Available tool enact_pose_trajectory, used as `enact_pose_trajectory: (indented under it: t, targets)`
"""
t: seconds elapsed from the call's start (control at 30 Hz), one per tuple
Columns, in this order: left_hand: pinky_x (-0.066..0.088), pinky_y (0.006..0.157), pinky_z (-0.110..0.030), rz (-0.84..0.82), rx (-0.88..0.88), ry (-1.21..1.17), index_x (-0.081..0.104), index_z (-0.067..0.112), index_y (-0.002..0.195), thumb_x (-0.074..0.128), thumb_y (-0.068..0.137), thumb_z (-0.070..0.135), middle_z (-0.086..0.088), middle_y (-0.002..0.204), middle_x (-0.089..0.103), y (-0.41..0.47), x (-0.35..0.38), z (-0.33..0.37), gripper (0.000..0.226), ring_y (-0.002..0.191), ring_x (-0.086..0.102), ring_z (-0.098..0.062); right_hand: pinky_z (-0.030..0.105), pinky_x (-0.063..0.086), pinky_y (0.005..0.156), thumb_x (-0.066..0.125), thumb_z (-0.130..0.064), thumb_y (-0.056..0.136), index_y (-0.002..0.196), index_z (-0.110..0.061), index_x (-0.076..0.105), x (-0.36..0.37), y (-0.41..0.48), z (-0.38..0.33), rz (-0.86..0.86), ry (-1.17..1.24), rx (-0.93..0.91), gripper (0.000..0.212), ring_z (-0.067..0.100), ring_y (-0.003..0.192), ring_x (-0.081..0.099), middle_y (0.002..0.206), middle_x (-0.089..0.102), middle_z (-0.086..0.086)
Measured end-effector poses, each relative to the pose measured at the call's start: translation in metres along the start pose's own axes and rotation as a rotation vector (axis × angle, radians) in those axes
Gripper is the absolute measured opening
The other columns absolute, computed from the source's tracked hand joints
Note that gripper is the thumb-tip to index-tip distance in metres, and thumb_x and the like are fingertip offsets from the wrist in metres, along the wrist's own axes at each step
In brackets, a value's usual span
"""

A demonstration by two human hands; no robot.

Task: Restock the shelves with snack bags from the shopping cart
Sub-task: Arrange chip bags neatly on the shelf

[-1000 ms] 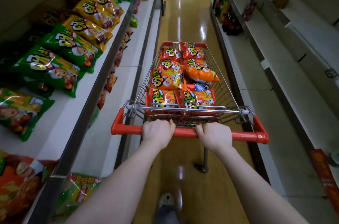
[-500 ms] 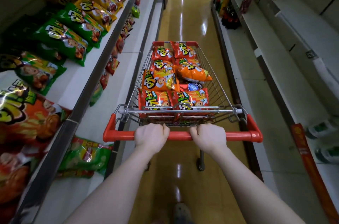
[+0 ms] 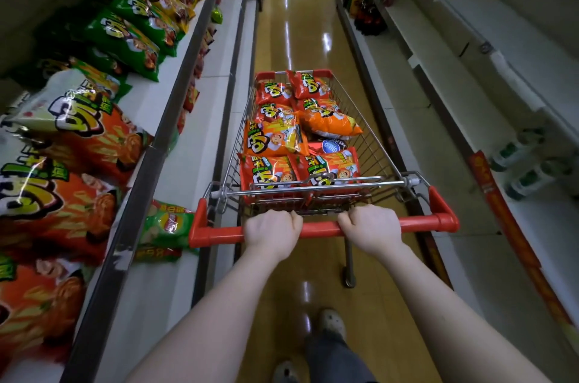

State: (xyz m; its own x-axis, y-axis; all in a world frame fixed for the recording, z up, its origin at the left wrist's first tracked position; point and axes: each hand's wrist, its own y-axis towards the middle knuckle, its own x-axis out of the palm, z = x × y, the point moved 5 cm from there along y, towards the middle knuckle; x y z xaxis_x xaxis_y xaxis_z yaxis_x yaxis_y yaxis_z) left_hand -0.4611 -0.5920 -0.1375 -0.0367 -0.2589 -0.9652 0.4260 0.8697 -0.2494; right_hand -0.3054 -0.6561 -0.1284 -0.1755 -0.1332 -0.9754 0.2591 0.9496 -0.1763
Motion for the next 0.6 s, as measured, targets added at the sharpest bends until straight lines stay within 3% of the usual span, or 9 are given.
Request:
enact_pose_trajectory:
  t: [0.2, 0.3, 0.4, 0.6]
  targets:
    - [0.038, 0.069, -0.029, -0.177, 0.005, -0.033, 0.057, 0.018, 0.083, 0.024, 0.101, 0.043, 0.001, 0.079, 0.054, -0.022, 0.003, -0.001, 0.045, 0.076, 0.051, -0.02, 0.028, 0.045, 0.059, 0.034, -0.042, 0.095, 0.054, -0.023, 0.049, 0.006, -0.03, 0.001, -0.016, 0.081, 0.033, 0.048, 0.013, 0.062, 0.056, 0.057, 0.05, -0.007]
    - [0.04, 0.067, -0.028, -0.246, -0.015, -0.224, 0.063, 0.02, 0.09, 0.037, 0.097, 0.05, 0.004, 0.078, 0.055, -0.023, 0.005, -0.004, 0.041, 0.079, 0.056, -0.018, 0.027, 0.05, 0.063, 0.04, -0.045, 0.094, 0.069, -0.024, 0.062, 0.011, -0.036, 0.004, -0.045, 0.189, 0.078, 0.04, 0.009, 0.065, 0.059, 0.066, 0.06, -0.008]
    - [0.042, 0.059, -0.027, -0.076, -0.067, -0.419, 0.057, 0.023, 0.083, 0.043, 0.096, 0.045, 0.003, 0.077, 0.059, -0.023, -0.014, -0.011, 0.03, 0.074, 0.058, -0.018, 0.033, 0.053, 0.07, 0.047, -0.043, 0.092, 0.084, -0.026, 0.065, 0.0, -0.042, 0.008, 0.082, 0.382, 0.134, 0.026, 0.012, 0.076, 0.06, 0.081, 0.064, -0.008]
    - [0.042, 0.057, -0.029, 0.247, -0.042, -0.636, 0.054, 0.023, 0.078, 0.043, 0.097, 0.038, 0.002, 0.068, 0.059, -0.01, -0.07, -0.01, 0.027, 0.066, 0.058, -0.019, 0.033, 0.049, 0.06, 0.05, -0.032, 0.094, 0.08, -0.017, 0.065, -0.059, -0.027, 0.012, 0.384, 0.667, 0.129, 0.025, 0.015, 0.067, 0.059, 0.072, 0.063, -0.003]
